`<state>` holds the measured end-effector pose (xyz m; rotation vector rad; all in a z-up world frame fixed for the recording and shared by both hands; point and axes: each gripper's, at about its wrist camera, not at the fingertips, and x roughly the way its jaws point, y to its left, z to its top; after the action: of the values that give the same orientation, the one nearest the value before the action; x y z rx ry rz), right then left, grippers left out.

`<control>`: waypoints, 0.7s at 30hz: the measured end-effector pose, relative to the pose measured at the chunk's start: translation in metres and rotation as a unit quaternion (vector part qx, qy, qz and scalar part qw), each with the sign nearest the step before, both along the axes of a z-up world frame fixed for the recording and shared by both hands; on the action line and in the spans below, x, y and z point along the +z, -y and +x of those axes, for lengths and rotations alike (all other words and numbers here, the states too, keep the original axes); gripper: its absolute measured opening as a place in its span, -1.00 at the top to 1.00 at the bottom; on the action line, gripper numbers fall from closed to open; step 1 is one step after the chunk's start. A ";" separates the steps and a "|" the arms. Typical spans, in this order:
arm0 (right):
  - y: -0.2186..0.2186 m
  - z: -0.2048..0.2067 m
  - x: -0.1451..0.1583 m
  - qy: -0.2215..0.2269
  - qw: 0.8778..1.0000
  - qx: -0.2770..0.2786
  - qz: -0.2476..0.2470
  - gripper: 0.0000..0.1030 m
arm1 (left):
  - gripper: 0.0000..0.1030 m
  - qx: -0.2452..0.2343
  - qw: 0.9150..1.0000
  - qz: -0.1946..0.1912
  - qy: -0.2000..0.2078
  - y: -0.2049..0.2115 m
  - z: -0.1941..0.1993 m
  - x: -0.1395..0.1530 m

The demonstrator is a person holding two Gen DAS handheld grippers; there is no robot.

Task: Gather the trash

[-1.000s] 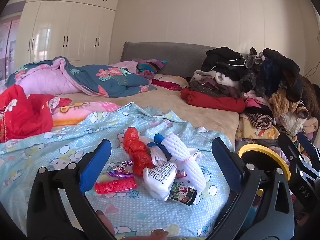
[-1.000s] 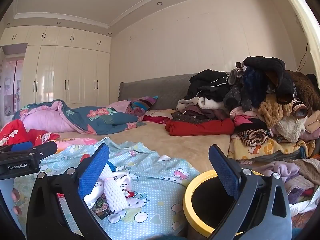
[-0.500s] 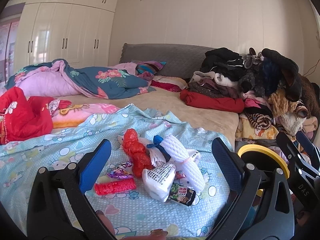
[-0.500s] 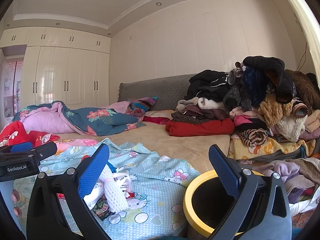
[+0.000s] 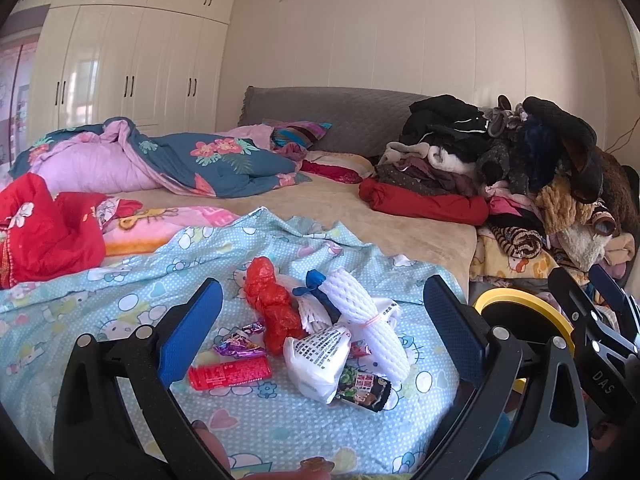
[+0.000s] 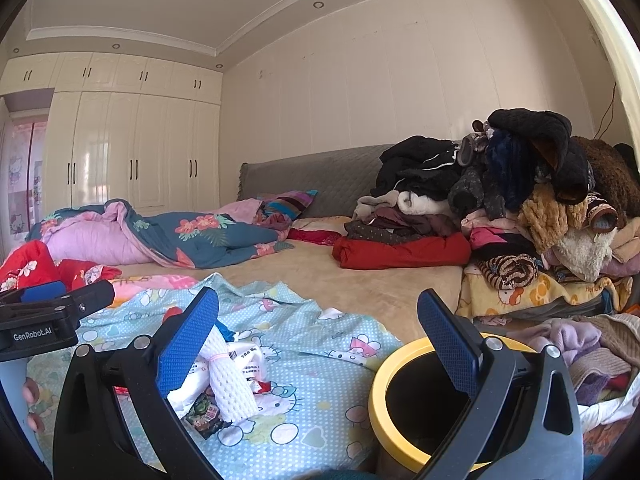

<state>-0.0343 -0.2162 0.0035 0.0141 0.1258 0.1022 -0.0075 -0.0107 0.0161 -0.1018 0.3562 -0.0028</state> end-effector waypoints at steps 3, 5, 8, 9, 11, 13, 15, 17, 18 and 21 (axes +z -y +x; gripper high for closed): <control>0.000 0.000 0.000 0.000 1.000 0.000 0.000 -0.88 | -0.79 -0.001 1.000 -0.001 -0.002 0.001 0.000 0.001; 0.001 0.000 0.000 0.000 1.000 0.001 0.001 -0.88 | -0.79 -0.001 1.000 0.000 0.000 0.001 -0.001 0.000; 0.000 0.001 0.000 -0.001 1.000 0.001 0.001 -0.88 | -0.79 -0.001 1.000 0.000 0.001 0.001 -0.001 0.000; 0.000 0.000 0.000 -0.001 1.000 0.000 0.001 -0.88 | -0.79 0.000 1.000 0.000 0.000 0.001 -0.001 0.000; 0.000 0.000 0.000 -0.001 1.000 0.001 0.001 -0.88 | -0.79 0.000 1.000 0.000 -0.001 0.001 -0.001 0.000; 0.000 0.001 -0.001 -0.004 1.000 0.001 0.001 -0.88 | -0.79 0.000 1.000 -0.003 0.000 0.001 -0.002 0.001; -0.001 0.000 -0.003 -0.004 1.000 0.002 0.000 -0.88 | -0.79 0.001 1.000 0.001 0.000 0.002 -0.001 -0.001; -0.001 0.000 -0.003 -0.005 1.000 0.003 0.001 -0.88 | -0.79 0.002 1.000 0.001 -0.001 0.003 0.000 -0.002; -0.003 0.001 -0.004 -0.006 1.000 0.003 0.001 -0.88 | -0.79 0.003 1.000 0.000 -0.002 0.001 0.001 -0.004; -0.007 0.002 -0.005 -0.008 1.000 0.011 0.000 -0.88 | -0.79 0.004 1.000 -0.007 -0.005 -0.007 0.002 -0.009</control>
<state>-0.0320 -0.2091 -0.0016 0.0132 0.1428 0.1241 -0.0053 -0.0039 0.0075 -0.1182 0.3650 0.0039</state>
